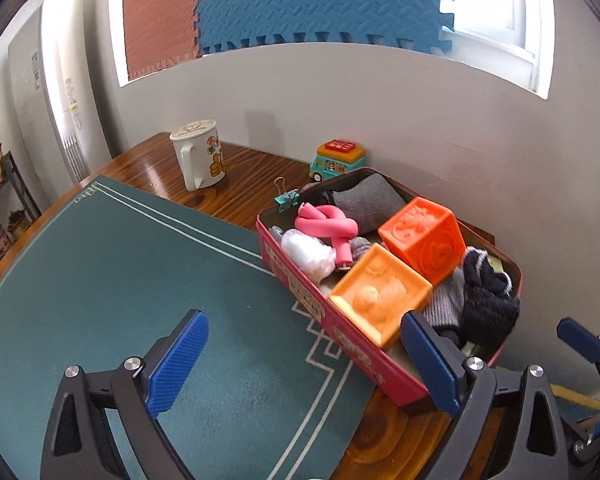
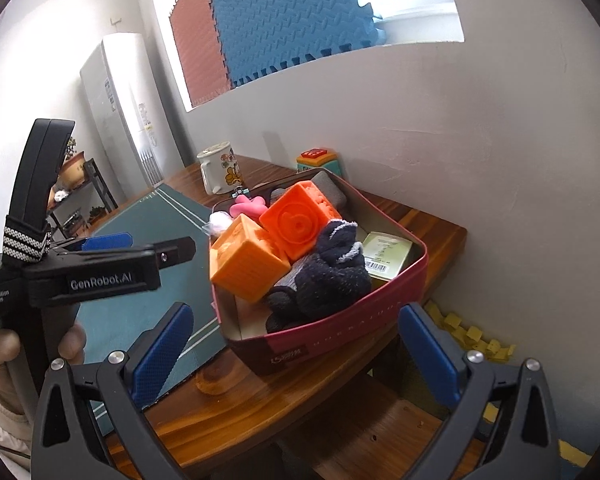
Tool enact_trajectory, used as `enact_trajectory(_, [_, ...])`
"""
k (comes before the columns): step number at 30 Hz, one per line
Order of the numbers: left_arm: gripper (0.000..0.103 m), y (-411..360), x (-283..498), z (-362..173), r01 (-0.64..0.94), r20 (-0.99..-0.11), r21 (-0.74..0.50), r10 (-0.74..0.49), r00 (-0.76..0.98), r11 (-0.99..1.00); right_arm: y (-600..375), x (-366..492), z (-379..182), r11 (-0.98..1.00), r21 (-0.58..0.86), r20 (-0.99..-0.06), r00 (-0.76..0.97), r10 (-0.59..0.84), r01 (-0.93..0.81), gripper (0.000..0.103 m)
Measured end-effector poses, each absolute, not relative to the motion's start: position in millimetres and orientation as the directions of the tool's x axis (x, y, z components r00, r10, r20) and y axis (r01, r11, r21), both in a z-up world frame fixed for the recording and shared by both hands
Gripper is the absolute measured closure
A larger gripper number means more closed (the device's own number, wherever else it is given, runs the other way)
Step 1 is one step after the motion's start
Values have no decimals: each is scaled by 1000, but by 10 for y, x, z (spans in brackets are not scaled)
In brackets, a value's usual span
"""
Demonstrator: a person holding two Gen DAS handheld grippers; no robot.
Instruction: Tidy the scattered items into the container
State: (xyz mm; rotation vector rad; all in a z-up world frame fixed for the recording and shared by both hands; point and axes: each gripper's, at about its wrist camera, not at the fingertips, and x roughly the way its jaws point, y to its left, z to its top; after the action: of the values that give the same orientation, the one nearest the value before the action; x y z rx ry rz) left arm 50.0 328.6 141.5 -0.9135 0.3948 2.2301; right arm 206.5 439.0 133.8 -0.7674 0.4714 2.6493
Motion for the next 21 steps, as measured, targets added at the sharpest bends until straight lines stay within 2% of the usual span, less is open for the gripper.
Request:
enact_trajectory(13, [5,3116,706,1575,-710,-661,35,516,-544,-704,4178,2132,1541,-889,154,-538,-791,289,-430,0])
enact_trajectory(21, [5,3132,763,1564,-724,-663,36,526,-533,-689,4143,2138,1558,-888,147,-538,-789,298,-435,0])
